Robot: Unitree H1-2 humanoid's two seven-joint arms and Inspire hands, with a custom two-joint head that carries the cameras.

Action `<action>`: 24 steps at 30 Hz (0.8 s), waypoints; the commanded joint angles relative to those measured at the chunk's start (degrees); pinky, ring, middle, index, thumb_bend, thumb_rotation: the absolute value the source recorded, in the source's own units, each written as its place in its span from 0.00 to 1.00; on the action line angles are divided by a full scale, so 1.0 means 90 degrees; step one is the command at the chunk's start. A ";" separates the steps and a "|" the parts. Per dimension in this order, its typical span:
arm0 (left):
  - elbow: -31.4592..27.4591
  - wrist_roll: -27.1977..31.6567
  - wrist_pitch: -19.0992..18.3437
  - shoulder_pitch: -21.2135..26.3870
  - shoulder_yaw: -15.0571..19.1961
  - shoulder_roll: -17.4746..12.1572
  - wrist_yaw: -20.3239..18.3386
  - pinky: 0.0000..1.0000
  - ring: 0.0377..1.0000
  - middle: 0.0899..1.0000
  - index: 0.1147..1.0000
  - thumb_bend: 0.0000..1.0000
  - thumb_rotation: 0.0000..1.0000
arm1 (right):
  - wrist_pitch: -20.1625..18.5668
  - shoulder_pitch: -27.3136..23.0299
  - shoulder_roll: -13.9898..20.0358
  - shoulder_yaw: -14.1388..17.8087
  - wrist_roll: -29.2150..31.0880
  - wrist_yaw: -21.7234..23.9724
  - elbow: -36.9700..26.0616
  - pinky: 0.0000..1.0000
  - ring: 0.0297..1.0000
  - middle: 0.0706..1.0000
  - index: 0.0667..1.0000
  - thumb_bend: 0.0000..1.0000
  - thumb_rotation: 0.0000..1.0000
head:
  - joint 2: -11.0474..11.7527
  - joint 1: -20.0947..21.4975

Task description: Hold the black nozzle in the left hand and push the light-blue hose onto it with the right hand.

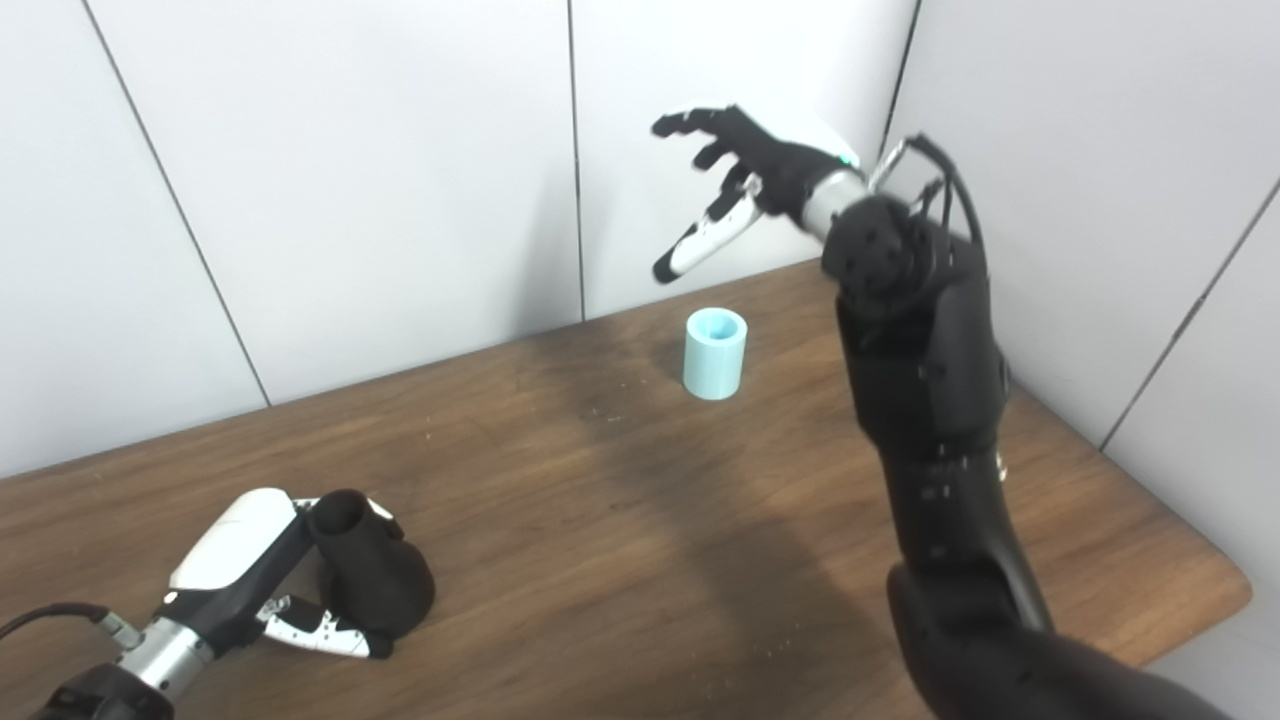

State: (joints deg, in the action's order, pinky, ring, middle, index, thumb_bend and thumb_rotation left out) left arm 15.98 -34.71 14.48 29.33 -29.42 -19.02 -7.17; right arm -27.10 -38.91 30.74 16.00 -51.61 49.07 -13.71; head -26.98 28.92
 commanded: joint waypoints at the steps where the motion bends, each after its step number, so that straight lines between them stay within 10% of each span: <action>1: 0.0465 -0.0422 -0.0102 -0.0314 -0.0152 -0.0410 -0.0319 0.49 0.46 0.41 0.43 0.53 0.00 | 0.0023 -0.0246 0.0230 -0.0091 -0.0094 -0.0020 0.0140 0.63 0.80 0.89 0.83 0.89 0.14 | 0.0005 0.0029; 24: 0.0525 -0.0365 0.0007 -0.0359 -0.0123 -0.0430 -0.0319 0.51 0.47 0.41 0.43 0.53 0.00 | 0.0022 -0.0050 0.0405 -0.1267 -0.0036 -0.0822 0.2173 0.77 0.91 0.92 0.87 0.91 0.14 | 0.0040 0.0100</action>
State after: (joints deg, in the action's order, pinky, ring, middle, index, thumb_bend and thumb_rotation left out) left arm 17.23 -33.90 16.37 29.34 -29.07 -19.31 -6.76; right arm -27.11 -37.46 32.33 4.39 -51.19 43.75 6.33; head -26.54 29.80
